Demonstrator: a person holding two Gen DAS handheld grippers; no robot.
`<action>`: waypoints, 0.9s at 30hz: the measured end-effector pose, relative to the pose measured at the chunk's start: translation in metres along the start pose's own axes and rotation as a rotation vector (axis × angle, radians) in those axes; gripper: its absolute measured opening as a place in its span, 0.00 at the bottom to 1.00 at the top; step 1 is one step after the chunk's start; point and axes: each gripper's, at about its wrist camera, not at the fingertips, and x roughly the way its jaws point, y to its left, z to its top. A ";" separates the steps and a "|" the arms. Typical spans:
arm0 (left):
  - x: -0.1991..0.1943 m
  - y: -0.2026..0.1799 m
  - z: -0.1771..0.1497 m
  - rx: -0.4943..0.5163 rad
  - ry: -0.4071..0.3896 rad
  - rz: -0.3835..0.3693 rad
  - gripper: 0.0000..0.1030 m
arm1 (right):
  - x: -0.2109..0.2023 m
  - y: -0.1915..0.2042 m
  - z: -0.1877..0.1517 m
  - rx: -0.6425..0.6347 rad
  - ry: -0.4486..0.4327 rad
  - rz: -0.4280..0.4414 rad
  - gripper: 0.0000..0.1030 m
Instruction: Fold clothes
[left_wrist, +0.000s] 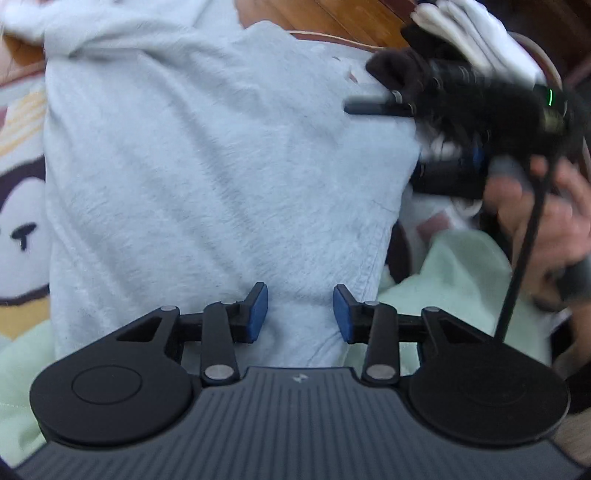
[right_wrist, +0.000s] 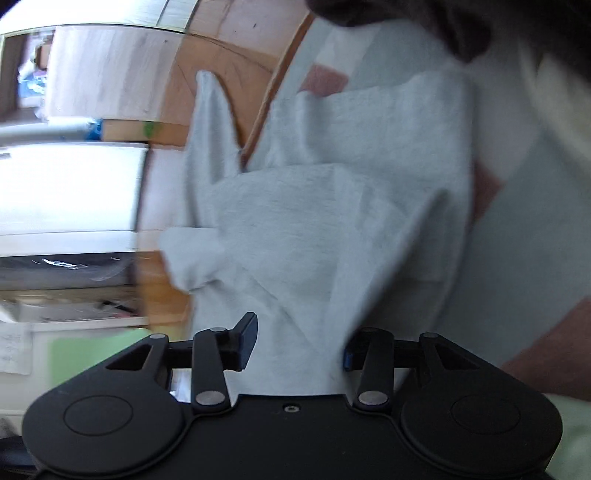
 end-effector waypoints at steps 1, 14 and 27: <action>0.000 0.000 -0.001 -0.007 -0.004 -0.001 0.36 | -0.002 0.010 0.001 -0.080 -0.048 -0.054 0.48; -0.001 0.001 -0.002 -0.056 0.015 -0.023 0.36 | -0.010 0.076 -0.052 -0.914 -0.457 -0.696 0.03; -0.003 0.004 -0.007 -0.072 0.016 -0.028 0.37 | 0.004 0.066 -0.050 -1.028 -0.448 -0.880 0.02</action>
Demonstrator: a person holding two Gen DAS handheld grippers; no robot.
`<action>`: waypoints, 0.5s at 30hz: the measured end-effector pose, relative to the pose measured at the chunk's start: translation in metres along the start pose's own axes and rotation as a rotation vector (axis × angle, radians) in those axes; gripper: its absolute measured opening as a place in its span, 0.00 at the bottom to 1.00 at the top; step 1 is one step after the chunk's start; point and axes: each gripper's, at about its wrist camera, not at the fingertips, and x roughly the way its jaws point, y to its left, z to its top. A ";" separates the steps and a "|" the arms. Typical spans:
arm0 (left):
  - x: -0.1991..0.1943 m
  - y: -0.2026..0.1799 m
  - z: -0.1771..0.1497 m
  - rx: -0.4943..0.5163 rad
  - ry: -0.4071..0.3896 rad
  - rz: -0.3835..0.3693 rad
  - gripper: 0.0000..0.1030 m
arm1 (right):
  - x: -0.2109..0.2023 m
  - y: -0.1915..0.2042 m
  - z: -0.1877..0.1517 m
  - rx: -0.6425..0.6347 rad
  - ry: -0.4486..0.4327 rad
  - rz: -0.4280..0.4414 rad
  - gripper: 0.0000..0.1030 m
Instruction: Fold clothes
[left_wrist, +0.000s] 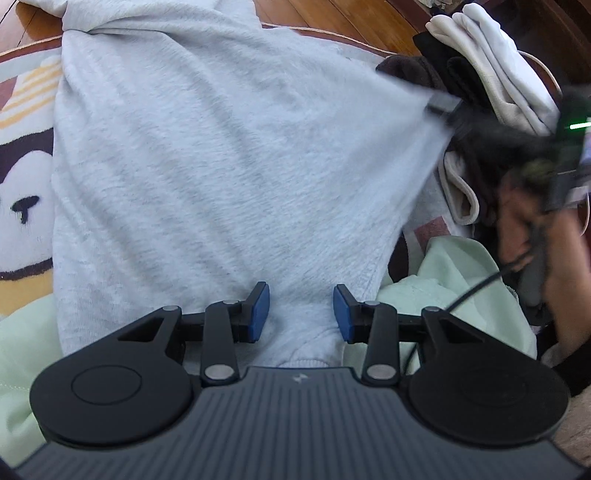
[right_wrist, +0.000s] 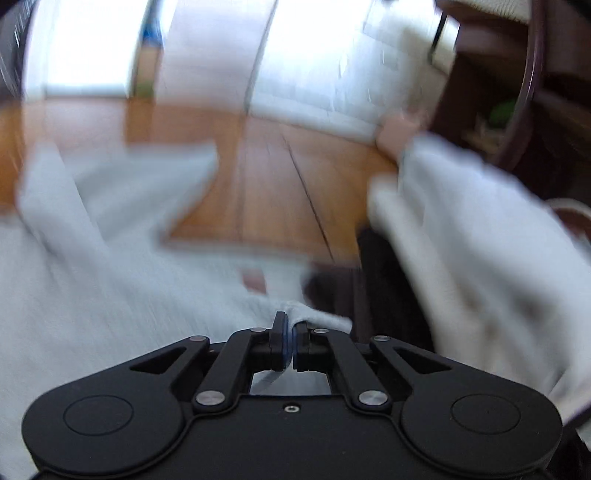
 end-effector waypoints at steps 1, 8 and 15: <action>0.001 -0.001 0.001 0.002 0.002 0.003 0.37 | 0.014 0.000 -0.007 0.006 0.067 0.006 0.02; 0.001 -0.003 0.001 0.004 0.002 0.010 0.37 | 0.006 0.009 -0.003 -0.113 0.049 -0.155 0.14; 0.002 -0.005 0.003 0.007 0.009 0.019 0.37 | -0.050 -0.006 0.028 -0.022 -0.138 -0.173 0.41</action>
